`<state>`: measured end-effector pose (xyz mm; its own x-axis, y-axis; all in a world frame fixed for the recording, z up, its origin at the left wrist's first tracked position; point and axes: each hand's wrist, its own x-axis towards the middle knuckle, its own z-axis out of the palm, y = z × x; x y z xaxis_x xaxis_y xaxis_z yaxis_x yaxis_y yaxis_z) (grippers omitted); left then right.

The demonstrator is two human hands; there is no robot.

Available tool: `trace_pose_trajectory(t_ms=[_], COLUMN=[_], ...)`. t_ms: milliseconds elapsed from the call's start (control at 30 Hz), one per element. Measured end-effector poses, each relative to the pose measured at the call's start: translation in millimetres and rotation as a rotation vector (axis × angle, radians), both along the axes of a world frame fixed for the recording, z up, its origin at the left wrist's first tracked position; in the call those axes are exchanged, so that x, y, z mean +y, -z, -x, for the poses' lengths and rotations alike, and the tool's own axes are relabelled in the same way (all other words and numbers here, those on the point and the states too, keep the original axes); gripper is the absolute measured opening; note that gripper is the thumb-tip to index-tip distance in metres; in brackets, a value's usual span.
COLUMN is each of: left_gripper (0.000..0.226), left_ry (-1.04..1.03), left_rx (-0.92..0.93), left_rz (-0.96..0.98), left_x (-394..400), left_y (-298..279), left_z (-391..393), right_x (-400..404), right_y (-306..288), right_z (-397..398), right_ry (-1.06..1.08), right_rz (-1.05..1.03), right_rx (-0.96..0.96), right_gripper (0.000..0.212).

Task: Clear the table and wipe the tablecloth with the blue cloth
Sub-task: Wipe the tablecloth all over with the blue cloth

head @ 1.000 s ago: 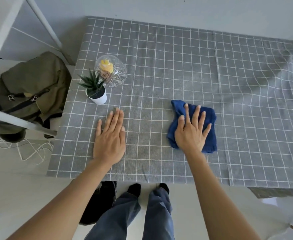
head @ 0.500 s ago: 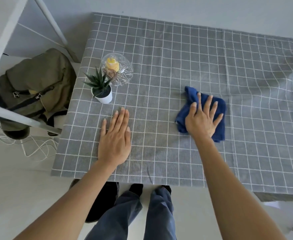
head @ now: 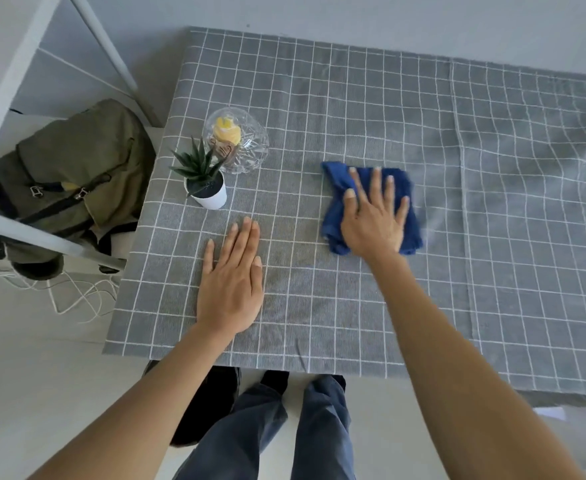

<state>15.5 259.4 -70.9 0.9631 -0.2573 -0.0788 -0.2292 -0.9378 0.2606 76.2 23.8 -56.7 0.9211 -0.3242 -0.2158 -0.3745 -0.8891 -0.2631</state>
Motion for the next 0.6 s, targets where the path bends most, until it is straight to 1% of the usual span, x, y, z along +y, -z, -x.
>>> trace_pose_trajectory(t_ms=[100,267,367,467,533,600], left_gripper=[0.054,0.055,0.055,0.055,0.055,0.056], left_ry=[-0.004,-0.01,-0.014,-0.014,-0.011,-0.005], left_rx=[0.0,0.002,-0.001,-0.007,-0.01,-0.011], left_rz=[0.002,-0.003,-0.007,-0.01,-0.003,-0.006], left_x=[1,0,-1,-2,-3,-2], left_y=[1,0,1,1,1,1], left_z=[-1,-1,0,-1,0,-1], right_x=[-27,-1,31,66,68,54], right_y=[-2,-2,-3,-2,0,0], right_z=[5,14,26,47,60,68], right_ry=[0.137,0.161,0.075,-0.104,-0.19,-0.222], right_rz=[-0.017,-0.05,-0.043,-0.048,-0.044,-0.05], right_rx=[0.035,-0.003,-0.01,-0.03,-0.04,-0.049], right_gripper=[0.051,0.051,0.051,0.05,0.049,0.048])
